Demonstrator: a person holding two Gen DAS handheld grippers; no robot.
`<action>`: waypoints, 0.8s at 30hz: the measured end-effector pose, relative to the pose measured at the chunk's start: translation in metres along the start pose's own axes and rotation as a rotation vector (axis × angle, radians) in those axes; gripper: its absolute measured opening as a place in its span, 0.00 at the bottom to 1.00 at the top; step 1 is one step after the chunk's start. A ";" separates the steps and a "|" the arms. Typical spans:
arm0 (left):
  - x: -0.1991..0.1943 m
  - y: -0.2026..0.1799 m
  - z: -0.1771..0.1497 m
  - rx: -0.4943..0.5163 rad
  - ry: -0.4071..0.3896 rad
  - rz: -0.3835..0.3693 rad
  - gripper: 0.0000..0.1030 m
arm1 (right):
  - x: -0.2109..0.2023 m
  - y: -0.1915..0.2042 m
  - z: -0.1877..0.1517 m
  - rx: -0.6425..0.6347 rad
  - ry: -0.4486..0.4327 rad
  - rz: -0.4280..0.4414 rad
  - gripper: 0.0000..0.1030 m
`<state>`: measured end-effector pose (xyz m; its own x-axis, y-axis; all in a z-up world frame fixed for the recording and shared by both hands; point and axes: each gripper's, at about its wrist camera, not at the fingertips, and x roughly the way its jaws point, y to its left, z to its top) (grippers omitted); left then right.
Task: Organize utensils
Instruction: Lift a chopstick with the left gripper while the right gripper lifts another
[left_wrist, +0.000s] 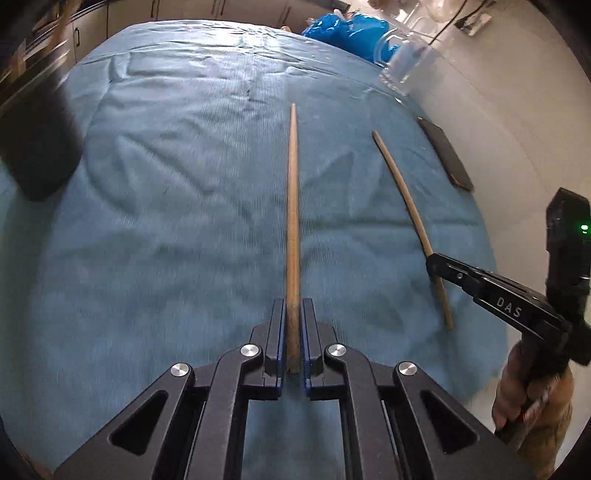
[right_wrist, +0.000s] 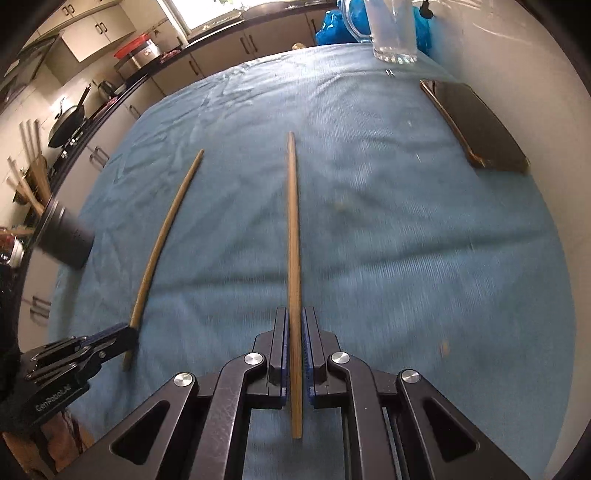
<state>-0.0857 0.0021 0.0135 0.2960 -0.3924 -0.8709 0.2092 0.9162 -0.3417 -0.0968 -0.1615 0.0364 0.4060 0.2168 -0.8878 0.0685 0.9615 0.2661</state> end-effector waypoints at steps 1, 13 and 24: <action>-0.002 0.001 -0.008 0.002 0.021 -0.011 0.07 | -0.004 0.000 -0.008 -0.008 0.012 -0.003 0.08; -0.053 -0.016 -0.004 0.077 -0.099 0.002 0.36 | -0.029 0.002 -0.026 -0.061 -0.018 -0.009 0.32; 0.020 -0.031 0.085 0.118 -0.103 0.147 0.24 | 0.015 0.007 0.031 -0.088 -0.026 -0.034 0.24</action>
<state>-0.0073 -0.0405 0.0366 0.4239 -0.2666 -0.8656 0.2625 0.9508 -0.1643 -0.0620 -0.1570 0.0366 0.4288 0.1801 -0.8853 0.0027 0.9797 0.2005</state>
